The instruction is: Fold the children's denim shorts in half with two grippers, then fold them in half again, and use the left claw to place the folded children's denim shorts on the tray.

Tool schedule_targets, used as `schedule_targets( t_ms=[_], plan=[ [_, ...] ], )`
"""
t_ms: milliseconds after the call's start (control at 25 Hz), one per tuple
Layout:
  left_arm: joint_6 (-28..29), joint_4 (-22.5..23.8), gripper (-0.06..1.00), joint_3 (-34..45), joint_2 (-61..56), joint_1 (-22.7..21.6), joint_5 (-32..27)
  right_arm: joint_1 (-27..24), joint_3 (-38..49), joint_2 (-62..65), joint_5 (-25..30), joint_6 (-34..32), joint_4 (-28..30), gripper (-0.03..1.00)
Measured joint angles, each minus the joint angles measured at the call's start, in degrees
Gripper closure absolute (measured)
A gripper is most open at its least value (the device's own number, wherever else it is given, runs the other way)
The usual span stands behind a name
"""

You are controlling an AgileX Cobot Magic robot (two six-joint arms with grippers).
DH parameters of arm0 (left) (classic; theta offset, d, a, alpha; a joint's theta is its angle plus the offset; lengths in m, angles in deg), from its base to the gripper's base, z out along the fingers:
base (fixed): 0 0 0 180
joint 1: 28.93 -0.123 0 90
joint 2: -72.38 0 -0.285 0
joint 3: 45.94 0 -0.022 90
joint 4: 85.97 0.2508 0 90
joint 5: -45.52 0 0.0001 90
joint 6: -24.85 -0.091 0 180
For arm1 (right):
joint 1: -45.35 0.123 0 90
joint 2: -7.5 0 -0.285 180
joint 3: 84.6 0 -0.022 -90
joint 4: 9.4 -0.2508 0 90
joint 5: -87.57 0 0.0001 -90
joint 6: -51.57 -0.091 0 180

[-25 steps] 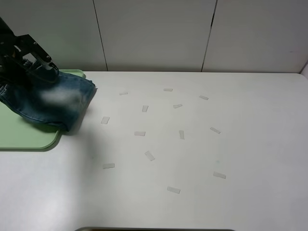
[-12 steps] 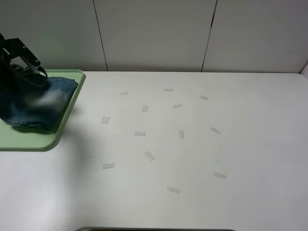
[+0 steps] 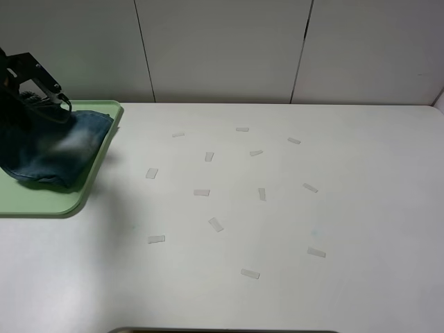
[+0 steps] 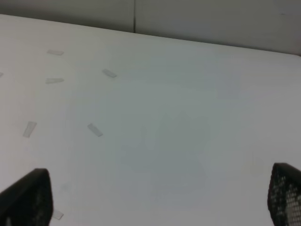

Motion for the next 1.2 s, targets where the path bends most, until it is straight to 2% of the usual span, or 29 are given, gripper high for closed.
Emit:
schedule_targets(
  t_ms=[160,240,400,680,800,960,1200],
  plan=[
    [0.71,0.0,0.22,0.0,0.0,0.0,3.08,0.0,0.0,0.0,0.0,0.0,0.0,0.27],
    [2.2,0.0,0.15,0.0,0.0,0.0,3.94,0.0,0.0,0.0,0.0,0.0,0.0,0.27],
    [4.56,0.0,0.11,0.0,0.0,0.0,4.18,0.0,0.0,0.0,0.0,0.0,0.0,0.27],
    [7.59,-1.26,0.1,0.0,-0.13,0.0,3.24,0.0,0.0,0.0,0.0,0.0,0.0,0.27],
    [7.72,-5.65,0.1,0.0,-2.0,0.0,2.95,0.0,0.0,0.0,0.0,0.0,0.0,0.27],
    [7.4,-14.12,0.1,0.0,-7.09,0.0,3.03,0.0,0.0,0.0,0.0,0.0,0.0,0.27],
    [-2.24,-29.02,0.1,0.0,-16.17,0.3,4.71,0.0,0.0,0.0,0.0,0.0,0.0,0.27]
  ],
)
